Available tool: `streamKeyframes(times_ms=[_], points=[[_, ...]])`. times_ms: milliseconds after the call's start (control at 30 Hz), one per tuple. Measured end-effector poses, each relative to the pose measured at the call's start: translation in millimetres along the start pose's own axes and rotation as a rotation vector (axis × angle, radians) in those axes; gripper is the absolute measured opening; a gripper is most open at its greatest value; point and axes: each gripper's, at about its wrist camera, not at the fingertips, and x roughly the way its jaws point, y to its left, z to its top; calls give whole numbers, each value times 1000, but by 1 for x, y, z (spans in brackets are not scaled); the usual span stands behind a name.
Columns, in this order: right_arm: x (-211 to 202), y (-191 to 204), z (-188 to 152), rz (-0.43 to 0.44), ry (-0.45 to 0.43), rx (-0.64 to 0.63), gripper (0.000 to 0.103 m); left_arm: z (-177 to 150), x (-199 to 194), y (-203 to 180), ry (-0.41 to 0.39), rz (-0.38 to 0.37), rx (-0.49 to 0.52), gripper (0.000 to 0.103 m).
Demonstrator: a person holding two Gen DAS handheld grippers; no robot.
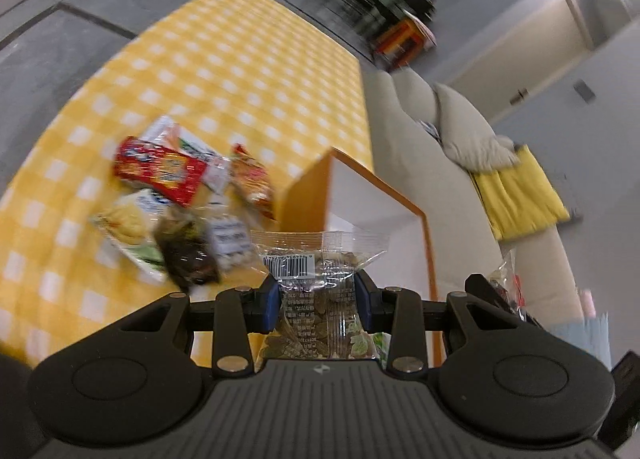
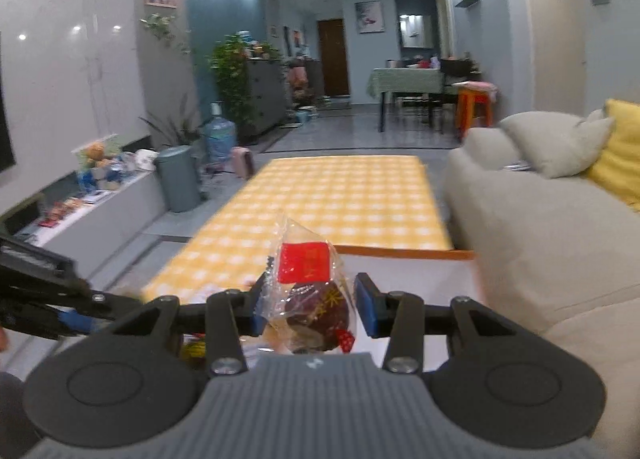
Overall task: Organize snacks
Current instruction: 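Carry both held bags into the box and open the left tool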
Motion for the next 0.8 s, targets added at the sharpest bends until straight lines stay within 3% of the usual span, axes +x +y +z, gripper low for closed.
streamKeyframes(times_ms=[167, 367, 600, 800], points=[[-8, -55, -3, -32, 49, 91, 42, -9, 26, -44, 55, 38, 88, 42], [2, -92, -22, -54, 179, 201, 42, -25, 84, -79, 180, 30, 143, 42], [-7, -134, -35, -49, 131, 371, 42, -45, 159, -99, 335, 105, 215, 41], [-5, -154, -42, -91, 120, 446, 42, -59, 213, -114, 414, 195, 271, 41]])
